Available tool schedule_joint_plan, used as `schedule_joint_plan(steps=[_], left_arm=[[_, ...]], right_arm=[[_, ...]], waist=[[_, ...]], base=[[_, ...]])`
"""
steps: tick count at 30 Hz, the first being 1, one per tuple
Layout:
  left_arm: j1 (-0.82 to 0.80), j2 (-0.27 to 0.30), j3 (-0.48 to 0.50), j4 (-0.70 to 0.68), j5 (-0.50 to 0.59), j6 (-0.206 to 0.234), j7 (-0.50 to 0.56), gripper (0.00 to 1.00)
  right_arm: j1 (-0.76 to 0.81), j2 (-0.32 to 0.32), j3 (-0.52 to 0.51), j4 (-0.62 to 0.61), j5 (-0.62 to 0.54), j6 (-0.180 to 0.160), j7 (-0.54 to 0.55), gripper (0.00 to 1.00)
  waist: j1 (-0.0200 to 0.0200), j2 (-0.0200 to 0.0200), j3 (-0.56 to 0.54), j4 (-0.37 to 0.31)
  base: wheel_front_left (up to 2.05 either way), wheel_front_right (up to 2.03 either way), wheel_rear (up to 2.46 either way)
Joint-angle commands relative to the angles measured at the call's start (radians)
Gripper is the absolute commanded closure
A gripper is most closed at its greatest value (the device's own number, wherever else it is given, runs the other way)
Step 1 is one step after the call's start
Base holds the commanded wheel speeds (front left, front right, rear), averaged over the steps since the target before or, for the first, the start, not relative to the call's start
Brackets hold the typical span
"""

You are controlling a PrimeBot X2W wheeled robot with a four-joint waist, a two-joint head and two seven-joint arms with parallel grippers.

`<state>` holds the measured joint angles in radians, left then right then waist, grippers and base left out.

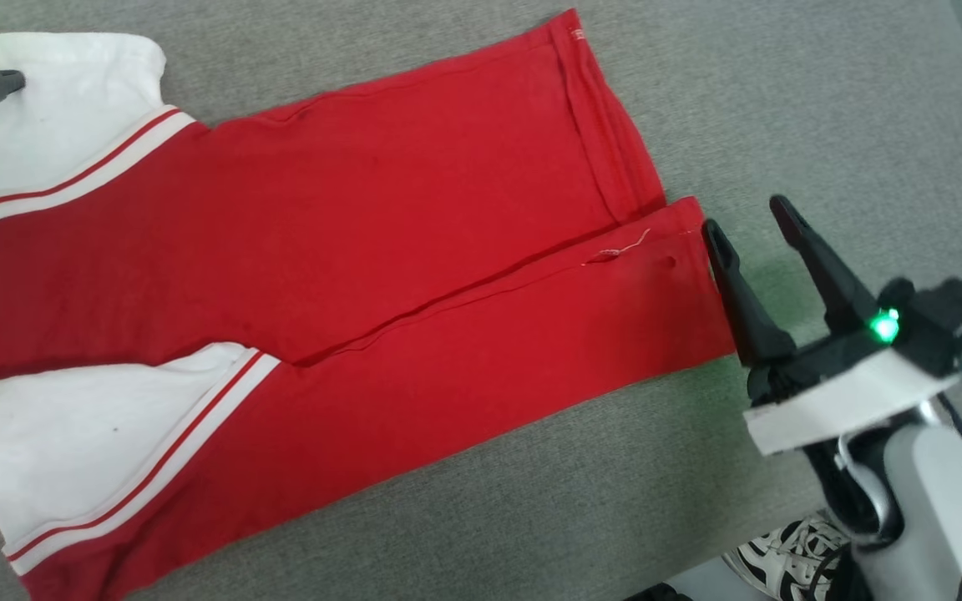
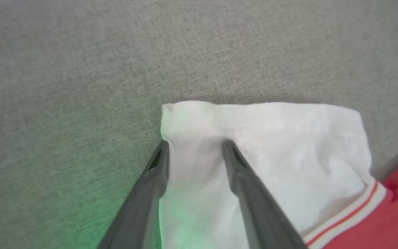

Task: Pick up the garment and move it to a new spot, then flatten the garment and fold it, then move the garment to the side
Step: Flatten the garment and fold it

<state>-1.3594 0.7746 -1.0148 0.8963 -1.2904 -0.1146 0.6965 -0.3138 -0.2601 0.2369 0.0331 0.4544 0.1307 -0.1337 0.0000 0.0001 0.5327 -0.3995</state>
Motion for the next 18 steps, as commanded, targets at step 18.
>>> schedule_joint_plan(steps=[18], left_arm=[[-0.014, -0.103, -0.036, -0.09, 0.013, -0.018, -0.082, 1.0]], right_arm=[[-0.62, -0.152, 0.205, 0.371, 0.275, 0.0, 0.527, 0.0]], waist=[[0.0, -0.0001, 0.073, 0.141]], base=[[0.0, 0.0, 0.0]])
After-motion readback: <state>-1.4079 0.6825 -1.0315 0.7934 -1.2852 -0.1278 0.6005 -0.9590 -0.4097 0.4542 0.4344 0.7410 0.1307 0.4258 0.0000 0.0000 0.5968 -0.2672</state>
